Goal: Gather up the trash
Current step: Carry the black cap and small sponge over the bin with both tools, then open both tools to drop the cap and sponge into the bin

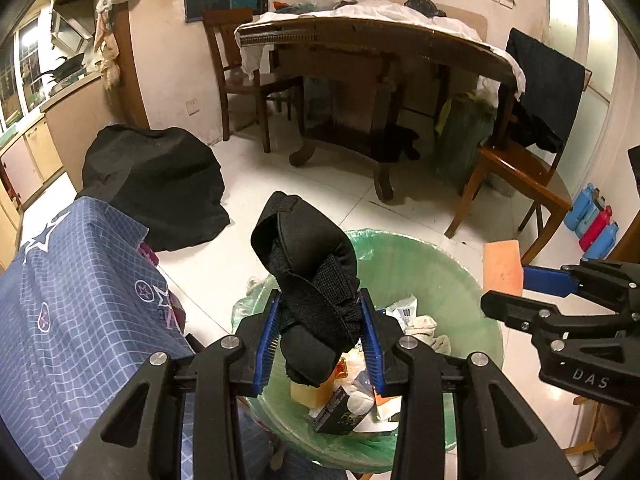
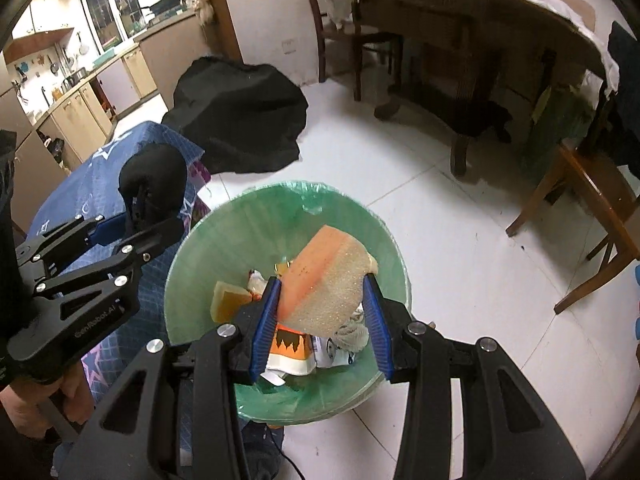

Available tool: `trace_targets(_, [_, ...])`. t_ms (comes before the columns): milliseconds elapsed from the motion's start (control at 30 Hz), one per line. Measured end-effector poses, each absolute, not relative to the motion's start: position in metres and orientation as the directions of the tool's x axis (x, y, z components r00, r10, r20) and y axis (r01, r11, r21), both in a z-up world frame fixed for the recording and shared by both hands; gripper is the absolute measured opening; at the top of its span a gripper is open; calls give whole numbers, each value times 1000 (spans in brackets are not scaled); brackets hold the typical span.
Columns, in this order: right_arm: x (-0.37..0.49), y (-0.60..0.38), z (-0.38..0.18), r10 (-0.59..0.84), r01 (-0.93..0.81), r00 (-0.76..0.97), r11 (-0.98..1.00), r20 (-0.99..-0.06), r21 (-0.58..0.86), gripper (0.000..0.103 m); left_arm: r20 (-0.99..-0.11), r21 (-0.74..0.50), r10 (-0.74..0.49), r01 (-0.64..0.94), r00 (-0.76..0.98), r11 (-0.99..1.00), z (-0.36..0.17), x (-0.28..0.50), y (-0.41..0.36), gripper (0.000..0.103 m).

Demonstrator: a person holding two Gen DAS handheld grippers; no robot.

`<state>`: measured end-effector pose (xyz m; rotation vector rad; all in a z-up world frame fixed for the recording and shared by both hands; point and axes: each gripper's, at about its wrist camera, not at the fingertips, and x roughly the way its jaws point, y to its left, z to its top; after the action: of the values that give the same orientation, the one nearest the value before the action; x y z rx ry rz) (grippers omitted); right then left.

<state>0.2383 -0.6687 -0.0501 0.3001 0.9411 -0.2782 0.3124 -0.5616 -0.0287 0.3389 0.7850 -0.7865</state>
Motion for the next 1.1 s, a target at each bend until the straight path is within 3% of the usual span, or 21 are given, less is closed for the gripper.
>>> trace_targets(867, [244,-676,-65,-81,370,537,917,-840,149,43,-768,1,-464,724,443,690,-53,330,-567,40])
trace_targets(933, [245,-675,-67,-84,377,539,914,-838,151,53,-769,13,-449,714,455,700,-56,333,-565,46])
trace_targets(1100, [243,-677,-71,-91,391,544,907,-834,156,63,-770,17,-435,697,466,717,-56,337,-566,68])
